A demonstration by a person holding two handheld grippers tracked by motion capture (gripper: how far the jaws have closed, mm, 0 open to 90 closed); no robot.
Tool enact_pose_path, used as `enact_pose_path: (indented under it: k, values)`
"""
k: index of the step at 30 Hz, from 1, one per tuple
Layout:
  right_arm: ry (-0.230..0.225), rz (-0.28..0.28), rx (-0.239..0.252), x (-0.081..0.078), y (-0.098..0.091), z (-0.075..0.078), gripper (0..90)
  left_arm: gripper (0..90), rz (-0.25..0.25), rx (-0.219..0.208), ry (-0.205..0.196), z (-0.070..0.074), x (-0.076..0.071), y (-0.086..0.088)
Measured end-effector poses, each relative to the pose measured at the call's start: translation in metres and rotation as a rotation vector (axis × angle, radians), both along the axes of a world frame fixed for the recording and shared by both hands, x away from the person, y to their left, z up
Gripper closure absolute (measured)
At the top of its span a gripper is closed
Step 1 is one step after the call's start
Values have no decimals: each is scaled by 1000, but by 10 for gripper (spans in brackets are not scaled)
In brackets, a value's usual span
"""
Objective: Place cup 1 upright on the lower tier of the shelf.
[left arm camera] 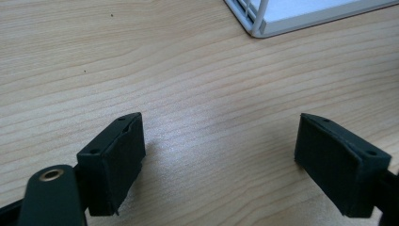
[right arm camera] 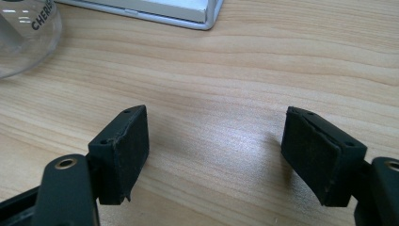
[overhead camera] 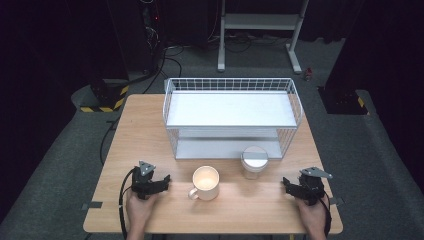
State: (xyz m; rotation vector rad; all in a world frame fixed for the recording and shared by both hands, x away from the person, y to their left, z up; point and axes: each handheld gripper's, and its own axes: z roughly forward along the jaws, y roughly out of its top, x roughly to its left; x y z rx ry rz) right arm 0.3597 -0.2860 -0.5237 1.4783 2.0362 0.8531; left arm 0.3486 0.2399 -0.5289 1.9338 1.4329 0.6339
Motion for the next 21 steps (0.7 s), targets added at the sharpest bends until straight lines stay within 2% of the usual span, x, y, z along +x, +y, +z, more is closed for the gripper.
enact_pose_path:
  k: [21]
  values:
    - [6, 7, 5, 0, 0, 0, 224, 172, 4, -6, -4, 0, 0, 0]
